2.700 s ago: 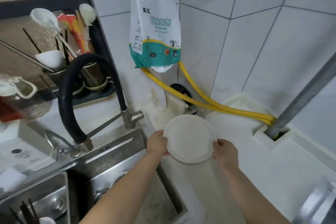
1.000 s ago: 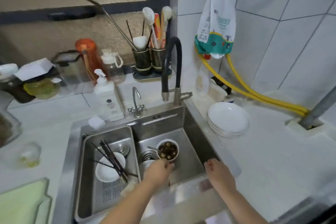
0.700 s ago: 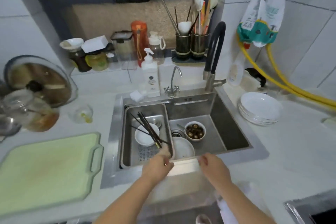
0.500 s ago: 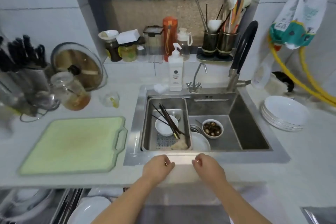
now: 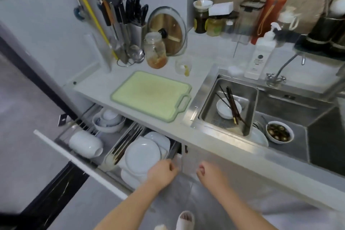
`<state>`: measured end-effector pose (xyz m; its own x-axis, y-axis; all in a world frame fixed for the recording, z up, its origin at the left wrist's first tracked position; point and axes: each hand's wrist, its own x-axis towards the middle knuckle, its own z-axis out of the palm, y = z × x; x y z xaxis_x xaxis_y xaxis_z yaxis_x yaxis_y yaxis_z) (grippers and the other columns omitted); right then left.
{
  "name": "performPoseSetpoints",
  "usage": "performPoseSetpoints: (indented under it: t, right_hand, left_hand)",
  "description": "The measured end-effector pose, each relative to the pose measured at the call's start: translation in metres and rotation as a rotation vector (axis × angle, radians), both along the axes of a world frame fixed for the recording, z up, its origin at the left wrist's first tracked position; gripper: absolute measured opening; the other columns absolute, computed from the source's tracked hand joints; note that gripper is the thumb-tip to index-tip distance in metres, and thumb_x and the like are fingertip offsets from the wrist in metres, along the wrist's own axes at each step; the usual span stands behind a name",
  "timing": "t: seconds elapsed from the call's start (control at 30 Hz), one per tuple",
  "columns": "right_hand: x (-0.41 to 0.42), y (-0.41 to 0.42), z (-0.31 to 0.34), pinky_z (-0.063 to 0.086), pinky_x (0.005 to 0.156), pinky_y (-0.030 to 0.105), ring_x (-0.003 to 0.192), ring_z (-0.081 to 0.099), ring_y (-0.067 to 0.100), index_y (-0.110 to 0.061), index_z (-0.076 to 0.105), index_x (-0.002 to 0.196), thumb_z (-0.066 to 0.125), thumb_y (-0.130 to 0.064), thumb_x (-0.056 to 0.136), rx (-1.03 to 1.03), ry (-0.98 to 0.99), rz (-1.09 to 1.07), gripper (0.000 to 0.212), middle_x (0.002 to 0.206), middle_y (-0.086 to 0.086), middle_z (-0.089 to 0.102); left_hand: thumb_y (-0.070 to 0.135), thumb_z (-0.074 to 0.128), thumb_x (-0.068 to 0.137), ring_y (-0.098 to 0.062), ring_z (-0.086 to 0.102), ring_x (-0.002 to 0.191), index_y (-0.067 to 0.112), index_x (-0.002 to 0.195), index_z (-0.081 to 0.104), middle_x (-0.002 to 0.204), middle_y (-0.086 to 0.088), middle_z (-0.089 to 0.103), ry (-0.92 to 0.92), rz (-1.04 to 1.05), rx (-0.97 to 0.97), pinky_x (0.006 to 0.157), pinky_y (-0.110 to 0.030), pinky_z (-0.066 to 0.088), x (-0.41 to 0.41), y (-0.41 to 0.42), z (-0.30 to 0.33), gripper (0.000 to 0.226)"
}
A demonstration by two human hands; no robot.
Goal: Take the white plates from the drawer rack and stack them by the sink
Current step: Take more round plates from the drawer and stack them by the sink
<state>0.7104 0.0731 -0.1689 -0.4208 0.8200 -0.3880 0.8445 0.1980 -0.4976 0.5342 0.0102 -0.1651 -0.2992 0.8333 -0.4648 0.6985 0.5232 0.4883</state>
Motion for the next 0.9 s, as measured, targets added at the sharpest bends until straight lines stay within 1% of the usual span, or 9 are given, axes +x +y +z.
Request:
performPoseSetpoints:
  t: [0.07, 0.1, 0.2, 0.27, 0.37, 0.5, 0.7, 0.8, 0.9]
  right_hand:
    - [-0.014, -0.012, -0.011, 0.043, 0.073, 0.032, 0.088, 0.061, 0.027, -0.021, 0.051, 0.080, 0.047, -0.034, 0.092, -0.030, -0.045, 0.050, 0.018, 0.083, 0.006, 0.063]
    - [-0.021, -0.018, -0.016, 0.045, 0.076, 0.032, 0.092, 0.062, 0.027, -0.024, 0.049, 0.078, 0.046, -0.036, 0.092, -0.055, -0.063, 0.069, 0.018, 0.086, 0.007, 0.062]
    - [-0.045, -0.034, -0.029, 0.039, 0.072, 0.031, 0.082, 0.056, 0.021, -0.027, 0.033, 0.064, 0.047, -0.036, 0.091, -0.101, -0.102, 0.135, 0.032, 0.076, 0.001, 0.051]
    - [-0.058, -0.040, -0.032, 0.042, 0.071, 0.032, 0.078, 0.052, 0.019, -0.025, 0.039, 0.070, 0.046, -0.036, 0.091, -0.098, -0.120, 0.161, 0.025, 0.075, -0.002, 0.049]
    - [-0.088, -0.042, -0.034, 0.045, 0.071, 0.033, 0.076, 0.054, 0.019, -0.024, 0.046, 0.079, 0.046, -0.037, 0.092, -0.080, -0.113, 0.174, 0.019, 0.078, -0.003, 0.052]
    - [-0.137, -0.037, -0.037, 0.037, 0.064, 0.029, 0.074, 0.050, 0.017, -0.026, 0.049, 0.082, 0.045, -0.039, 0.093, -0.033, -0.103, 0.144, 0.018, 0.080, -0.005, 0.051]
    - [-0.207, -0.026, -0.062, 0.043, 0.070, 0.030, 0.093, 0.060, 0.021, -0.017, 0.058, 0.102, 0.048, -0.036, 0.093, -0.185, -0.084, 0.012, 0.024, 0.102, 0.002, 0.064]
    - [-0.229, -0.019, -0.080, 0.039, 0.068, 0.025, 0.096, 0.062, 0.022, -0.015, 0.056, 0.106, 0.053, -0.033, 0.092, -0.241, -0.093, -0.108, 0.024, 0.106, 0.005, 0.066]
    - [-0.245, -0.014, -0.100, 0.042, 0.075, 0.027, 0.105, 0.061, 0.025, -0.012, 0.053, 0.117, 0.052, -0.032, 0.093, -0.289, -0.120, -0.215, 0.031, 0.113, 0.009, 0.065]
  left_hand:
    - [0.045, 0.053, 0.084, -0.020, 0.062, 0.087, 0.026, 0.073, 0.055, 0.084, 0.001, 0.065, -0.014, 0.064, -0.025, 0.076, -0.032, 0.049, -0.008, -0.025, -0.004, 0.022]
    - [0.045, 0.053, 0.084, -0.019, 0.062, 0.084, 0.027, 0.071, 0.053, 0.081, 0.003, 0.065, -0.015, 0.100, -0.034, 0.071, -0.030, 0.048, -0.013, -0.036, -0.006, 0.023]
    - [0.048, 0.052, 0.083, -0.012, 0.061, 0.068, 0.029, 0.072, 0.053, 0.072, 0.007, 0.065, -0.022, 0.193, -0.055, 0.053, -0.023, 0.039, -0.035, -0.057, -0.009, 0.022]
    - [0.048, 0.050, 0.083, -0.010, 0.059, 0.063, 0.030, 0.075, 0.054, 0.072, 0.009, 0.064, -0.015, 0.217, -0.058, 0.049, -0.020, 0.035, -0.050, -0.062, -0.008, 0.020]
    - [0.048, 0.049, 0.083, -0.012, 0.058, 0.070, 0.029, 0.082, 0.059, 0.075, 0.010, 0.062, 0.003, 0.243, -0.057, 0.053, -0.022, 0.038, -0.084, -0.057, -0.011, 0.021]
    - [0.040, 0.047, 0.085, -0.021, 0.064, 0.087, 0.024, 0.094, 0.063, 0.090, 0.003, 0.068, -0.012, 0.234, -0.107, 0.073, -0.029, 0.049, -0.132, -0.043, -0.026, 0.024]
    - [0.040, 0.048, 0.085, -0.022, 0.064, 0.085, 0.026, 0.092, 0.063, 0.090, 0.001, 0.069, -0.016, 0.146, -0.202, 0.075, -0.031, 0.052, -0.203, -0.019, -0.057, 0.022]
    - [0.044, 0.047, 0.087, -0.024, 0.065, 0.086, 0.025, 0.095, 0.063, 0.093, -0.002, 0.069, 0.004, 0.097, -0.269, 0.075, -0.032, 0.052, -0.231, -0.005, -0.080, 0.026]
    - [0.042, 0.045, 0.088, -0.023, 0.065, 0.087, 0.023, 0.100, 0.062, 0.095, -0.001, 0.069, 0.027, 0.055, -0.307, 0.075, -0.032, 0.052, -0.252, 0.011, -0.104, 0.028]
